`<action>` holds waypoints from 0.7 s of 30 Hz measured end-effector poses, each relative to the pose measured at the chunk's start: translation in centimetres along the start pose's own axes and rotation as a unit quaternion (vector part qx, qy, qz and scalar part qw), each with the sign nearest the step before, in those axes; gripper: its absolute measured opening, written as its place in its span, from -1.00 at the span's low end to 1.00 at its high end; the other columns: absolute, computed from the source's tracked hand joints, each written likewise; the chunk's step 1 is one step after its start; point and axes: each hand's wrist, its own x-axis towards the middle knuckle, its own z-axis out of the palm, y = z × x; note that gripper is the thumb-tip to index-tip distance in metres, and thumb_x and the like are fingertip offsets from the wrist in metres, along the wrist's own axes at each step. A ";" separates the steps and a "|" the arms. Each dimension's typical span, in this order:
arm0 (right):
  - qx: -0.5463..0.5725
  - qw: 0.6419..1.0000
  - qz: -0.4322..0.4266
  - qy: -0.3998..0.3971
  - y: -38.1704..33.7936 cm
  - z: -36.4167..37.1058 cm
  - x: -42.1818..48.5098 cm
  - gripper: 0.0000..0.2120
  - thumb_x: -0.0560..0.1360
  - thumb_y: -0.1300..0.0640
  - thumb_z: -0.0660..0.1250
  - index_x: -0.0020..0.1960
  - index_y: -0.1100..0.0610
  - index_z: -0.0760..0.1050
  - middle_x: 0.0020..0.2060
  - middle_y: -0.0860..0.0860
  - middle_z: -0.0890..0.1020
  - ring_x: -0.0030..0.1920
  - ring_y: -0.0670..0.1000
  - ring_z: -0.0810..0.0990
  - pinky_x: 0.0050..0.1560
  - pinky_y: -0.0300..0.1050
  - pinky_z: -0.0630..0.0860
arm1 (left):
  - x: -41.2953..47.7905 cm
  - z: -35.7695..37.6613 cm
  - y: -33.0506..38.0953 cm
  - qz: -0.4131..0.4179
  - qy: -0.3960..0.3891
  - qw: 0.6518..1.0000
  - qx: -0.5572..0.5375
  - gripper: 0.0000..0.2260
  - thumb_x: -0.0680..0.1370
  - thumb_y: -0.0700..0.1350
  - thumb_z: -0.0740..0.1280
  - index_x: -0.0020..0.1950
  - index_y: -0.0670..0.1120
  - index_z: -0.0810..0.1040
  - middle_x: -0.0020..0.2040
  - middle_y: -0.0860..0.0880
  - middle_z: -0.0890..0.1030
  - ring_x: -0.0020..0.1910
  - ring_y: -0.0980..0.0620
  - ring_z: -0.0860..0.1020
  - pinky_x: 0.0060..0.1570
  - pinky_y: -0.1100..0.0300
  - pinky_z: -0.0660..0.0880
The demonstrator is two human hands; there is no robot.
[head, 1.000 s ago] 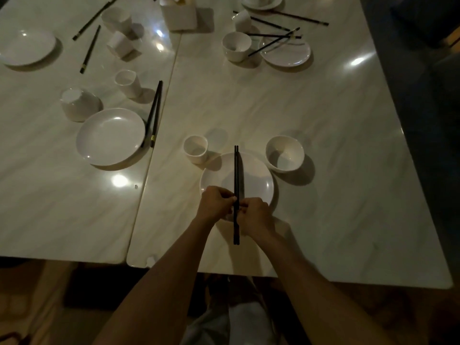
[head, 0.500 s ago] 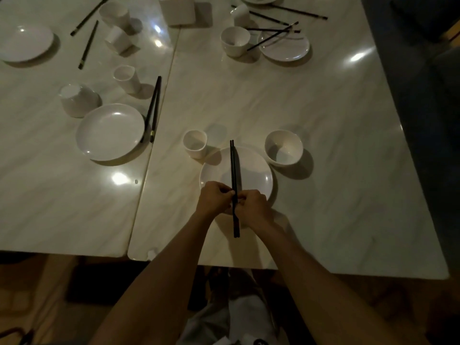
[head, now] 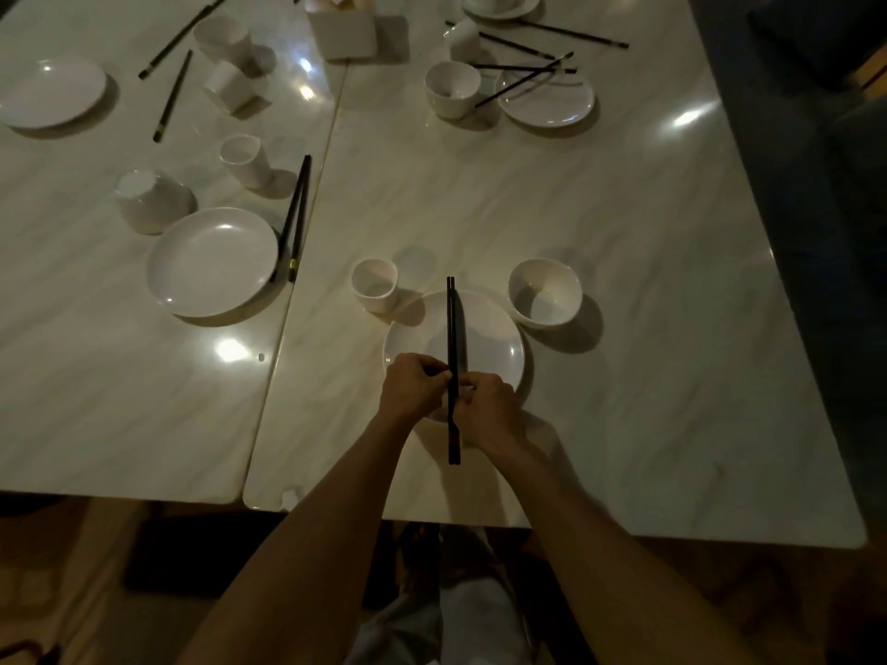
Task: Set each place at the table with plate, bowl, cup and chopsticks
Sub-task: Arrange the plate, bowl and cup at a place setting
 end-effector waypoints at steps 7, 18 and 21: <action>0.005 1.000 -0.001 0.000 0.0 0.1 0.1 -0.75 0.57 0.19 0.30 0.24 0.08 0.54 0.00 0.05 0.66 -0.07 0.00 0.64 -0.27 -0.31 0.50 | 0.1 -0.1 0.1 -0.001 -0.003 1.000 0.004 -0.85 0.56 -0.15 0.35 0.08 -0.15 0.64 -0.04 -0.08 0.67 -0.14 0.01 0.65 -0.05 0.03 0.63; 0.004 1.000 -0.002 -0.002 0.1 0.0 0.2 -0.75 0.57 0.19 0.30 0.24 0.10 0.53 -0.07 0.02 0.65 -0.13 -0.04 0.63 -0.22 -0.25 0.55 | 0.0 0.1 0.1 -0.007 -0.006 1.000 0.010 -0.85 0.56 -0.13 0.35 0.06 -0.14 0.65 -0.08 -0.07 0.67 -0.18 0.00 0.65 -0.10 0.09 0.63; 0.011 1.000 0.015 0.012 -0.1 -0.4 0.4 -0.74 0.57 0.08 0.32 0.24 0.07 0.49 -0.06 0.03 0.67 -0.09 -0.02 0.66 -0.25 -0.24 0.55 | 0.0 -0.2 0.1 -0.016 0.008 1.000 0.011 -0.86 0.55 -0.10 0.36 0.00 -0.14 0.65 -0.10 -0.09 0.67 -0.19 -0.01 0.65 -0.08 0.03 0.64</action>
